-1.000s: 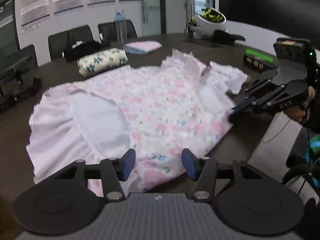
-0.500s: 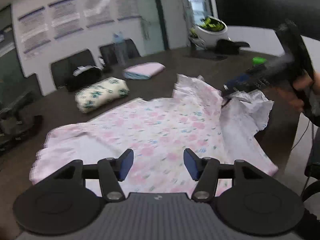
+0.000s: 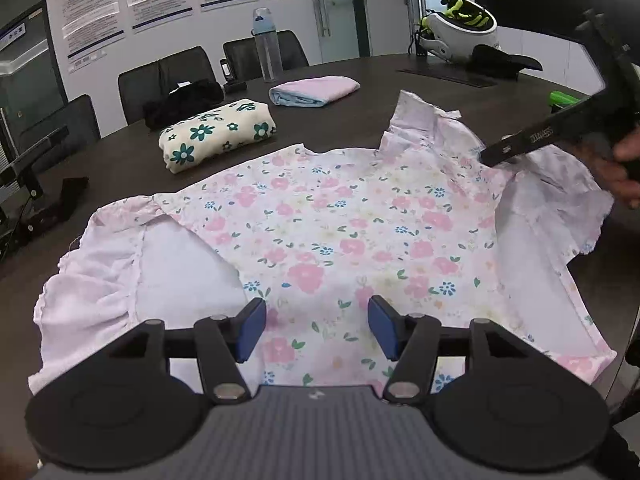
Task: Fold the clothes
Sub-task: 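Pinch the dress ruffle with the right gripper and lift it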
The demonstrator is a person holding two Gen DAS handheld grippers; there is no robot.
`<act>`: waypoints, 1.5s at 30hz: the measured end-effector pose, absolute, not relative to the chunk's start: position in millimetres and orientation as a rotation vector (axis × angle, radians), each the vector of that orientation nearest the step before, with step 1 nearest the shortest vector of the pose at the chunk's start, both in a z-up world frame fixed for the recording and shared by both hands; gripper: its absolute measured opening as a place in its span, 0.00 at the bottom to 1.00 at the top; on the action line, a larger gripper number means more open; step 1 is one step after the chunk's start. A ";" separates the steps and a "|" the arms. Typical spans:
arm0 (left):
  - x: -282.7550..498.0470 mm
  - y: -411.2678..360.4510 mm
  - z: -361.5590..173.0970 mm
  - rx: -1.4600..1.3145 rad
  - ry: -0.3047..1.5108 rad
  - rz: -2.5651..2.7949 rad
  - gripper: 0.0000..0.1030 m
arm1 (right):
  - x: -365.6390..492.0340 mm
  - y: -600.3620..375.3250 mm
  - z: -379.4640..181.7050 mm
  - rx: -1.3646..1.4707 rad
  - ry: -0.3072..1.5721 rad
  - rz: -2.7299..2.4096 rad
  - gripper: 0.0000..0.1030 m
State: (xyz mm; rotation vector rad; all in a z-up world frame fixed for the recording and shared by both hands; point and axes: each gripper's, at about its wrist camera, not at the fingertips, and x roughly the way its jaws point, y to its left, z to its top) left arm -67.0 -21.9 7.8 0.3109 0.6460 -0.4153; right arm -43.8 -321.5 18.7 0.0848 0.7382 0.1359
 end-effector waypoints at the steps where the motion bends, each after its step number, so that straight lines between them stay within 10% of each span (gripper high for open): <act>1: -69.2 -20.6 9.1 0.315 0.650 -0.411 0.57 | -47.7 -324.1 22.7 0.101 0.735 0.124 0.00; 6: -81.7 4.1 47.4 0.419 0.613 -0.421 0.60 | -65.1 -332.8 48.1 0.082 0.679 0.118 0.15; 11: -21.2 -15.6 84.9 0.504 0.541 -0.407 0.74 | -36.0 -335.9 74.5 -0.033 0.580 0.149 0.61; 18: 93.2 -32.0 34.9 0.395 0.714 -0.259 0.66 | 100.4 -333.6 39.8 -0.081 0.856 0.197 0.48; 20: 103.8 -20.7 27.3 0.298 0.740 -0.253 0.66 | 107.6 -334.9 29.6 -0.071 0.879 0.173 0.03; 21: 104.3 -18.9 22.8 0.285 0.747 -0.250 0.66 | 109.7 -335.8 25.5 -0.063 0.883 0.159 0.02; 30: 94.7 -21.9 10.7 0.243 0.743 -0.144 0.66 | 91.6 -367.4 17.5 0.039 0.779 -0.204 0.04; 37: 41.8 -31.5 35.1 0.309 0.672 -0.310 0.73 | 15.4 -359.7 58.0 0.034 0.679 0.113 0.47; 45: -48.2 -97.6 49.2 0.406 0.616 -0.743 0.76 | -70.5 -313.1 37.8 -0.284 0.558 0.501 0.46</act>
